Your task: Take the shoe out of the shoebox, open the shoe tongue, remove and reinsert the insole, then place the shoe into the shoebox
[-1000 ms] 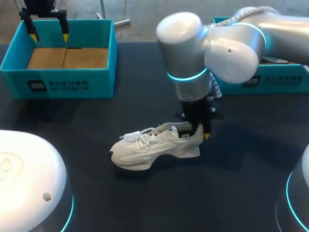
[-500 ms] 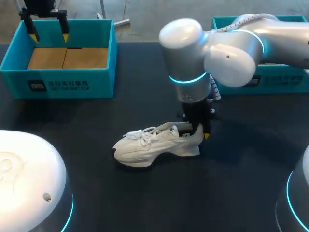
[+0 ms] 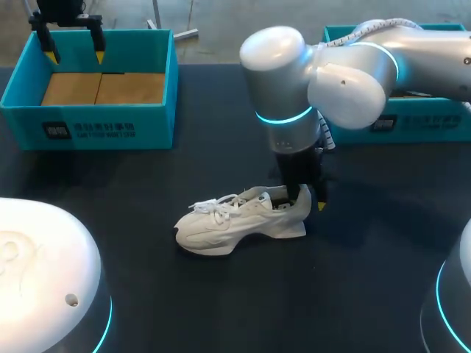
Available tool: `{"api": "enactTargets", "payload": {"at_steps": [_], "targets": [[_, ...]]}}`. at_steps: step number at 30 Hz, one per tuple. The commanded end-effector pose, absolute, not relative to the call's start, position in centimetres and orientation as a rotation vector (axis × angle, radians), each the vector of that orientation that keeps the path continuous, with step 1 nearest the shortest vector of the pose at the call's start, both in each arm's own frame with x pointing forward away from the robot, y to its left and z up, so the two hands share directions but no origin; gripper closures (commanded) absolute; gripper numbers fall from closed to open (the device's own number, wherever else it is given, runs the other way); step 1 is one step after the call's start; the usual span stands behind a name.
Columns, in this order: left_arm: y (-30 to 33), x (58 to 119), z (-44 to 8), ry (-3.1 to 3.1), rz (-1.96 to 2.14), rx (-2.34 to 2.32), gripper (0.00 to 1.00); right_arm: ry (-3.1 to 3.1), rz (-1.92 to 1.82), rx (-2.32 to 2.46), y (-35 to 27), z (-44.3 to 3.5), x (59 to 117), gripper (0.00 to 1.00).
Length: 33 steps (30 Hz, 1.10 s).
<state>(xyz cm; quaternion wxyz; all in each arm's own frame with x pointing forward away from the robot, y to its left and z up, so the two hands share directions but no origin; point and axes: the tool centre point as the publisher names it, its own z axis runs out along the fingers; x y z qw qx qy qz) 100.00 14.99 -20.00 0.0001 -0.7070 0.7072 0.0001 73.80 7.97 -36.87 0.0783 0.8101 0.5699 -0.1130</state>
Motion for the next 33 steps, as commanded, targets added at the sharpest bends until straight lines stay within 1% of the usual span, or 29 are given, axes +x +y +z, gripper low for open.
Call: {"api": "enactTargets", "payload": {"at_steps": [1,14,22,33], "targets": [[15.0,100.0,-20.0,2.222,0.000,-2.221,0.00,1.104,-0.236,2.708,7.9,-35.0,73.0,0.00],[15.0,100.0,-20.0,2.222,0.000,-2.221,0.00,1.640,-0.207,2.426,10.2,-31.4,72.9,0.00],[15.0,100.0,-20.0,2.222,0.000,-2.221,0.00,2.123,-0.048,2.097,11.8,-30.1,72.8,0.00],[15.0,100.0,-20.0,2.222,0.000,-2.221,0.00,2.602,0.195,1.614,12.8,-28.6,73.5,0.00]]}}
